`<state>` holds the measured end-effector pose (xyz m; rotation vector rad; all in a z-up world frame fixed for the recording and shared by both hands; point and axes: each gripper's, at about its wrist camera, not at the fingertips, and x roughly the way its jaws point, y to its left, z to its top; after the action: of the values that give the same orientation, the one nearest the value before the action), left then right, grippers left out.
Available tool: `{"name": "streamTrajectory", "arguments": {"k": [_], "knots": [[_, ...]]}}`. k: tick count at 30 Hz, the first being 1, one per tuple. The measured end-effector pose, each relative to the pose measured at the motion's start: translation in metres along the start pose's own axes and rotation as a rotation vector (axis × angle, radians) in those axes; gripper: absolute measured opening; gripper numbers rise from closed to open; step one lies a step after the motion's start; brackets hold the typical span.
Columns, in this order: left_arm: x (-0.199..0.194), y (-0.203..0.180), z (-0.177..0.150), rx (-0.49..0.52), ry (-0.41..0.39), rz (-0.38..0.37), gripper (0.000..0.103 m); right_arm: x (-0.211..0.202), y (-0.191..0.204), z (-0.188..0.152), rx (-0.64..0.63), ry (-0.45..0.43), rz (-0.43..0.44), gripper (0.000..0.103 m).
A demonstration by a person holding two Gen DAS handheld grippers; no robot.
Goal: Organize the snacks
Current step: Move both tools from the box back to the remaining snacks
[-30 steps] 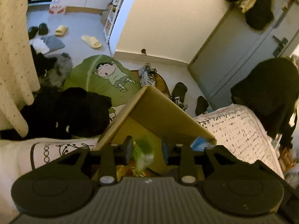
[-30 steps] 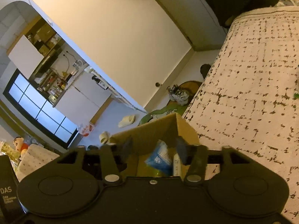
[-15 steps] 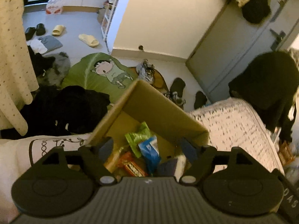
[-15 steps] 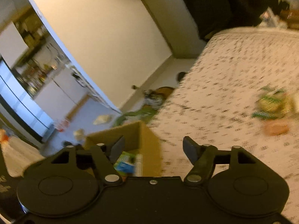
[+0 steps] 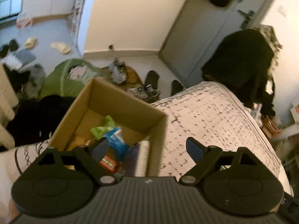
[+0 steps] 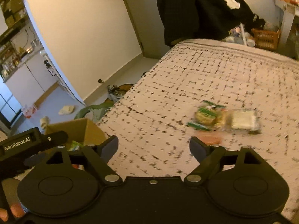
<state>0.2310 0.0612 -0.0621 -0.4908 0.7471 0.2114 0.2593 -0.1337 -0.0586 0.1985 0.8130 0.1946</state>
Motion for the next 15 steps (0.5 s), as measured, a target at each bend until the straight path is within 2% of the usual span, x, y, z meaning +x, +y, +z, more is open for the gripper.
{"name": "streamTrajectory", "arguments": {"k": [4,7,10,15], "knots": [[-0.004,-0.023,-0.01,0.079,0.025,-0.066,0.088,-0.013,-0.015,0.002,-0.045,-0.012,-0.024,0.092],[-0.005,-0.038,-0.018,0.121,0.023,-0.072,0.088,-0.018,-0.031,0.001,-0.049,-0.012,-0.054,0.092],[-0.002,-0.052,-0.022,0.14,0.032,-0.093,0.088,-0.019,-0.049,0.0,-0.028,-0.014,-0.092,0.092],[0.003,-0.087,-0.026,0.229,0.065,-0.131,0.088,-0.023,-0.077,0.003,0.021,-0.027,-0.123,0.092]]}}
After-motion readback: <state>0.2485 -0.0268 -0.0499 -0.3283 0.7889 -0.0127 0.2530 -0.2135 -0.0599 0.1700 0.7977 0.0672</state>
